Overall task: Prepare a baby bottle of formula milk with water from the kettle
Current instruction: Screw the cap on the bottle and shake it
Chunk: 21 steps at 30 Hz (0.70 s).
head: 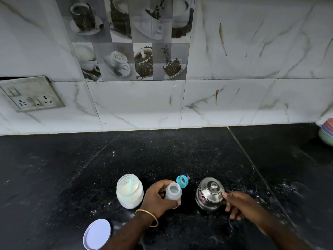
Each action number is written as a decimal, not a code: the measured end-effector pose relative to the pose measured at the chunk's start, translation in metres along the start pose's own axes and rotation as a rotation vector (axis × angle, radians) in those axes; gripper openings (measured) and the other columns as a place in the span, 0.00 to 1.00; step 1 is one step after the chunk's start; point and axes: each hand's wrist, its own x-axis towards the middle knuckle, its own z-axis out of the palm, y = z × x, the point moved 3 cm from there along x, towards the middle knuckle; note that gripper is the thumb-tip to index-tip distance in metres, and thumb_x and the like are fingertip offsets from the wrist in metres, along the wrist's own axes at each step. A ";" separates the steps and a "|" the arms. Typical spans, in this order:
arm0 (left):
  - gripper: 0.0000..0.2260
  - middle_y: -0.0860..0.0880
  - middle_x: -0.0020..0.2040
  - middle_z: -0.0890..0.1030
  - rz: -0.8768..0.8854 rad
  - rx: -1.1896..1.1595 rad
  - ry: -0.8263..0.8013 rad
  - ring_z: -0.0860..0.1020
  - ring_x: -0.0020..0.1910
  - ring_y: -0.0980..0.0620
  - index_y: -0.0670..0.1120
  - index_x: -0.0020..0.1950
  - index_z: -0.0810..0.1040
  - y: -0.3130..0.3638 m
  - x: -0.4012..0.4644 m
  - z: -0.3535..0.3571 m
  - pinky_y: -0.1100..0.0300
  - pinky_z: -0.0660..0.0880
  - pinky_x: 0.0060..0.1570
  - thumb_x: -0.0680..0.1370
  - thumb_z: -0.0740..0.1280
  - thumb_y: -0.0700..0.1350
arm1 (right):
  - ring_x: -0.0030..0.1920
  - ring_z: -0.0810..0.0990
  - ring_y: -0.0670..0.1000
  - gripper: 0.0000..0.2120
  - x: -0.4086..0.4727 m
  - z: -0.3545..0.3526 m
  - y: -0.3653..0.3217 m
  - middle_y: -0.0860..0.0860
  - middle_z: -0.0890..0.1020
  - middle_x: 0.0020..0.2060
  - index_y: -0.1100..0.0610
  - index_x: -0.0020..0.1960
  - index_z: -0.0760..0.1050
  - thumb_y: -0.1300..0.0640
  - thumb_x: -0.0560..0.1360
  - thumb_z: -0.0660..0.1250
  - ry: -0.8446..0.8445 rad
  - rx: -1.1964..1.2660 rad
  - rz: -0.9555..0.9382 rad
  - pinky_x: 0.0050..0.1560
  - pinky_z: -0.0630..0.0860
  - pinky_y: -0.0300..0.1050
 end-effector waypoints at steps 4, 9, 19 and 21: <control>0.26 0.56 0.51 0.86 -0.013 -0.005 0.011 0.84 0.52 0.56 0.53 0.53 0.82 0.003 0.000 -0.001 0.49 0.79 0.61 0.56 0.82 0.46 | 0.39 0.80 0.52 0.16 0.014 -0.017 -0.020 0.54 0.82 0.43 0.52 0.52 0.77 0.41 0.73 0.71 0.259 -0.168 -0.057 0.37 0.72 0.43; 0.25 0.56 0.51 0.86 -0.004 -0.002 0.012 0.84 0.52 0.56 0.53 0.52 0.82 0.005 -0.003 -0.004 0.50 0.79 0.58 0.56 0.82 0.46 | 0.47 0.76 0.41 0.20 0.050 0.000 -0.088 0.44 0.77 0.47 0.44 0.54 0.77 0.49 0.66 0.81 0.194 -0.442 -0.557 0.47 0.72 0.37; 0.23 0.53 0.50 0.86 -0.007 -0.062 0.149 0.83 0.50 0.57 0.48 0.52 0.81 0.015 -0.005 0.001 0.66 0.77 0.51 0.60 0.81 0.35 | 0.66 0.73 0.52 0.41 0.116 0.100 -0.132 0.48 0.76 0.67 0.45 0.71 0.69 0.57 0.62 0.82 -0.465 -1.426 -0.499 0.63 0.73 0.52; 0.23 0.53 0.49 0.86 -0.018 -0.086 0.170 0.83 0.49 0.59 0.48 0.51 0.81 0.015 -0.005 0.001 0.67 0.77 0.49 0.61 0.81 0.33 | 0.64 0.75 0.52 0.38 0.124 0.104 -0.128 0.48 0.77 0.64 0.45 0.68 0.71 0.57 0.62 0.82 -0.481 -1.464 -0.498 0.61 0.75 0.51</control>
